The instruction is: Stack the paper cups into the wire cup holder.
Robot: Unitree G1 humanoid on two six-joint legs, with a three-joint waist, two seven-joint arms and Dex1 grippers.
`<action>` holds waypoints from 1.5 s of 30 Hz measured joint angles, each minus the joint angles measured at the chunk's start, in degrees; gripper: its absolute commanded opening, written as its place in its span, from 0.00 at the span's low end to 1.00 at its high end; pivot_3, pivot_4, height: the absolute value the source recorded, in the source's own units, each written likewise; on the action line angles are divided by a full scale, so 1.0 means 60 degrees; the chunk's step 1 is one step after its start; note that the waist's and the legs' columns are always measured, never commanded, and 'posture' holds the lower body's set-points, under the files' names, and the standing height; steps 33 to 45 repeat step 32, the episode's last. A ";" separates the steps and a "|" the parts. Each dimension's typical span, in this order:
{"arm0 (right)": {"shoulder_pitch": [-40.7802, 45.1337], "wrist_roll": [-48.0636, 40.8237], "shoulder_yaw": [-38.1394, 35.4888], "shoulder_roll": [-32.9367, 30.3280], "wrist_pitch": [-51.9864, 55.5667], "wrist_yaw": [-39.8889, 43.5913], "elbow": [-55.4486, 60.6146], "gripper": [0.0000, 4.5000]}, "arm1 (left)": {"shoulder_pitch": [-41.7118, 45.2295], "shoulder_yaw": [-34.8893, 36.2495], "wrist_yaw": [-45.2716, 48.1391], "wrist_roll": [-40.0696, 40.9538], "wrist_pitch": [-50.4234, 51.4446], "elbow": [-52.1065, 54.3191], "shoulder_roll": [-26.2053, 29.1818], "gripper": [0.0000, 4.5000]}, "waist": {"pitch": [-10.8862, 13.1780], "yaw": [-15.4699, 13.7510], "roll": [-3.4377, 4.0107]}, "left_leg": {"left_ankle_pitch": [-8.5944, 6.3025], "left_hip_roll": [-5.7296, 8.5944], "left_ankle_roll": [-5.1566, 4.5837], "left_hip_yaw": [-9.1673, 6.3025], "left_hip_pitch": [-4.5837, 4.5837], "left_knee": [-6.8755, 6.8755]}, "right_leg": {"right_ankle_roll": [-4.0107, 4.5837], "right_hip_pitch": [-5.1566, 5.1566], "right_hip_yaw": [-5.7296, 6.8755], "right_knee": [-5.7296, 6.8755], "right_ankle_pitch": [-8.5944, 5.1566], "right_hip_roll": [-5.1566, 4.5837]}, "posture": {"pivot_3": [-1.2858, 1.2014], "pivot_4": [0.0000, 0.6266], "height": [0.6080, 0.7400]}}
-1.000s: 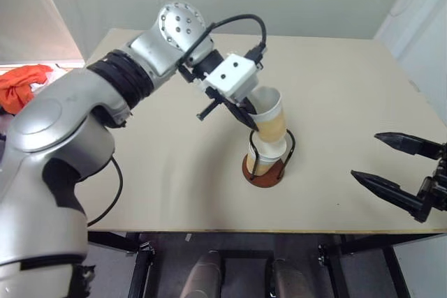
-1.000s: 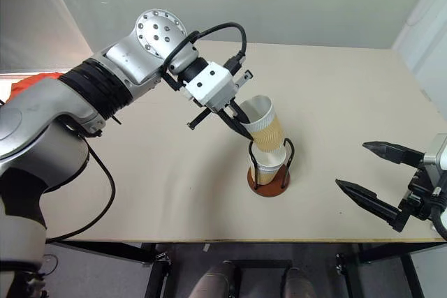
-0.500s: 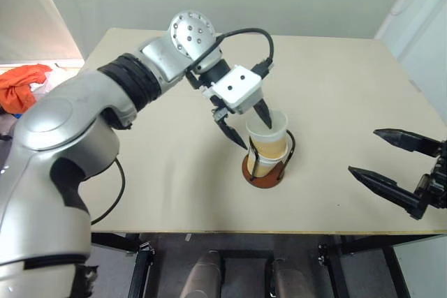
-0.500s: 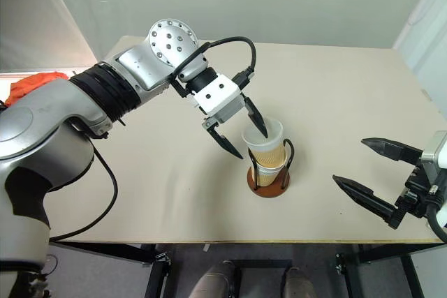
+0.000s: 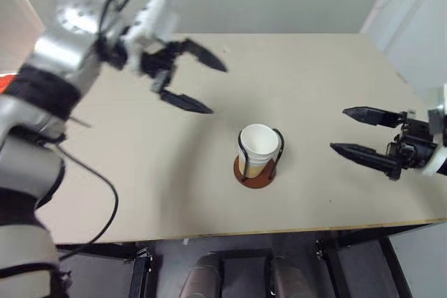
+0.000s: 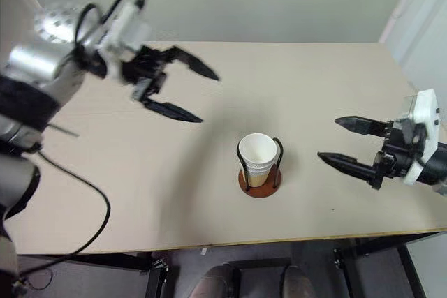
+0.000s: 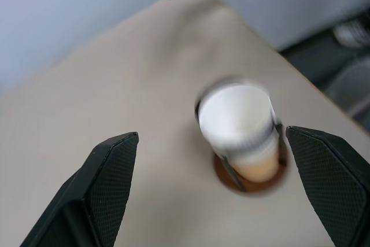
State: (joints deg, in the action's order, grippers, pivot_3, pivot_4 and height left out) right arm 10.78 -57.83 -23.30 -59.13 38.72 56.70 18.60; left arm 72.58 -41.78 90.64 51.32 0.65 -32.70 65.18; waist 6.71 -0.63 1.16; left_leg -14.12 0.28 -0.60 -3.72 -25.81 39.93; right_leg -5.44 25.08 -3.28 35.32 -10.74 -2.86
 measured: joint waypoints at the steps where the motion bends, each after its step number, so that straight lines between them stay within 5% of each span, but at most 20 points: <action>1: 0.0076 0.0177 0.0101 -0.0054 -0.0053 0.0422 -0.0593 1.00 | -0.0735 0.0437 0.0001 0.0003 0.0419 0.0051 0.0520 0.99 | 0.0000 0.0000 -0.0001 | -0.0001 -0.0004 0.0001 -0.0002 -0.0006 0.0004 | 0.0017 0.0007 -0.0004 0.0016 -0.0012 0.0019 | 0.52 0.24 1.00; 8: 0.0832 0.1932 0.1303 -0.0573 -0.0511 0.2876 -0.4002 1.00 | -0.6587 0.4570 -0.0053 0.0308 0.2337 0.0827 0.3218 0.99 | -0.0001 -0.0101 -0.0016 | -0.0008 -0.0020 0.0047 -0.0070 0.0018 -0.0018 | 0.0279 0.0024 0.0002 0.0125 -0.0162 -0.0005 | 0.52 0.24 1.00; 17: 0.2099 0.3346 0.2119 -0.0619 -0.1200 0.4574 -0.6065 1.00 | -0.9794 0.8688 -0.0331 -0.0219 0.3286 0.0875 0.2895 0.99 | 0.0006 0.0010 -0.0066 | 0.0059 -0.0003 0.0077 -0.0066 0.0212 -0.0212 | 0.0476 0.0006 -0.0013 0.0281 -0.0154 -0.0028 | 0.52 0.24 1.00; 25: 0.3218 0.4104 0.2456 -0.0456 -0.1587 0.5183 -0.7007 1.00 | -1.0130 0.9867 -0.0242 -0.1054 0.3844 0.1479 0.2484 0.99 | 0.0010 0.0161 -0.0080 | 0.0162 -0.0018 0.0137 -0.0072 0.0250 -0.0333 | 0.0563 0.0033 -0.0023 0.0282 -0.0105 -0.0015 | 0.52 0.24 1.00; 45: 0.3749 0.4580 0.2646 -0.0183 -0.1752 0.5453 -0.7508 1.00 | -1.0284 1.0183 -0.0197 -0.1586 0.4203 0.1928 0.2091 0.99 | 0.0009 0.0160 -0.0082 | 0.0128 -0.0022 0.0132 -0.0075 0.0202 -0.0337 | 0.0571 0.0090 -0.0015 0.0282 -0.0110 -0.0013 | 0.52 0.24 1.00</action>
